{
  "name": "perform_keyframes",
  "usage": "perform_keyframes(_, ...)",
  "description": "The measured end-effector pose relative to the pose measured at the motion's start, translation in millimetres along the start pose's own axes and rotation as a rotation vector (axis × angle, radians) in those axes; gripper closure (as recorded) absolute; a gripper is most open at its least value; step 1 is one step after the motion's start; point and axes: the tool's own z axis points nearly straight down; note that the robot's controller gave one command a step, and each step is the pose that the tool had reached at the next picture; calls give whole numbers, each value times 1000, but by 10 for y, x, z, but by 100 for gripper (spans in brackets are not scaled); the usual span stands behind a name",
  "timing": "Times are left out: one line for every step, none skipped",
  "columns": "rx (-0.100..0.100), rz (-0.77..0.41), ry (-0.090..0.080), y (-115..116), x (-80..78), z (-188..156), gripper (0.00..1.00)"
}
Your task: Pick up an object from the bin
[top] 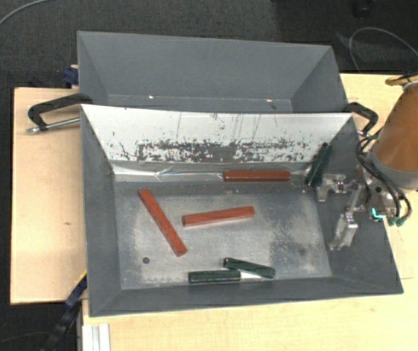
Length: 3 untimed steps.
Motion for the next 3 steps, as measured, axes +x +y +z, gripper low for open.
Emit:
perform_keyframes(-1,-135,-15,887,-530,154,0)
perform_keyframes(-1,407,-2,1234,-267,738,0)
perform_keyframes(-2,210,-12,1745,-389,720,0)
